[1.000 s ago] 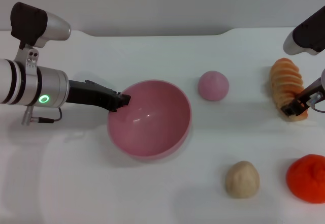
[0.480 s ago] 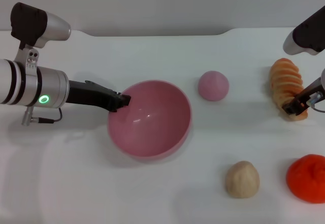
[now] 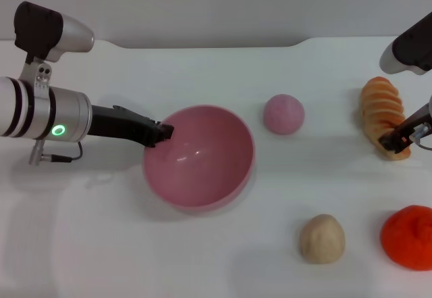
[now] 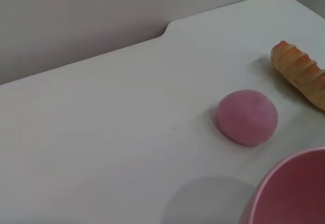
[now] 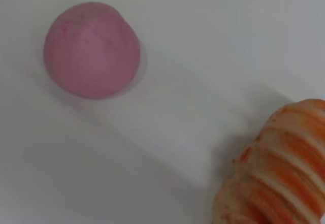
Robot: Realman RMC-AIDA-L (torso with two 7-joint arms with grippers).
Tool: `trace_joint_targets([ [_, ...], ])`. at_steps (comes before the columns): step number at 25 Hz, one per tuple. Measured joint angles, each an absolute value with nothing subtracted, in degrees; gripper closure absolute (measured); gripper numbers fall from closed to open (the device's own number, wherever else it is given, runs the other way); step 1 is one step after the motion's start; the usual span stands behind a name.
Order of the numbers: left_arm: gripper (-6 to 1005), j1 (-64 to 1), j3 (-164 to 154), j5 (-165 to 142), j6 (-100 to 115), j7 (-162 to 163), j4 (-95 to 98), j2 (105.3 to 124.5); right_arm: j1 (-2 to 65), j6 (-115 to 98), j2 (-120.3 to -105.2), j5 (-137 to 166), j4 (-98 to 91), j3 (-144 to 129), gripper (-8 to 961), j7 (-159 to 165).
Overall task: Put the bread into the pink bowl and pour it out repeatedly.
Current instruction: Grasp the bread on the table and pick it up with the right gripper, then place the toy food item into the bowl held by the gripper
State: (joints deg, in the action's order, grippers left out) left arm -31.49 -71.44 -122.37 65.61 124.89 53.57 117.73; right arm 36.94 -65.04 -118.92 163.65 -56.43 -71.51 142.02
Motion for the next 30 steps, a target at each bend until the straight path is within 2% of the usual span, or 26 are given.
trace_joint_targets([
  [11, 956, -31.82, -71.10, -122.69, 65.38, 124.89, 53.52, 117.62, 35.46, -65.35, -119.22, 162.19, -61.61, -71.43, 758, 143.53],
  [30, 956, -31.89, -70.81, -122.81, 63.63, 124.89, 52.06, 117.43, 31.13, -65.68, -119.80, 141.82, -87.45, -80.76, 771, 142.53],
])
